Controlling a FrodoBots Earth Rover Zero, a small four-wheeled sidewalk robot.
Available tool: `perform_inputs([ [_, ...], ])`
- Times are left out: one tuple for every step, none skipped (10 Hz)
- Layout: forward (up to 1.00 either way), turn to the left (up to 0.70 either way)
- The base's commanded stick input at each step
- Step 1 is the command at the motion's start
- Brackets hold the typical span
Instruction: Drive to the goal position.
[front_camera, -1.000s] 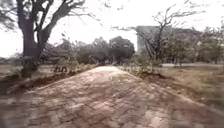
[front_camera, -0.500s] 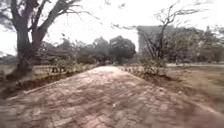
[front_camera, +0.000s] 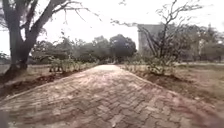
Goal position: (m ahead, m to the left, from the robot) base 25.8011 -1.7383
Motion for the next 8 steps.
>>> perform_inputs([
  [0.85, 0.0],
  [0.85, 0.0],
  [0.85, 0.0],
  [0.85, 0.0],
  [0.85, 0.0],
  [0.85, 0.0],
  [0.85, 0.0],
  [0.85, 0.0],
])
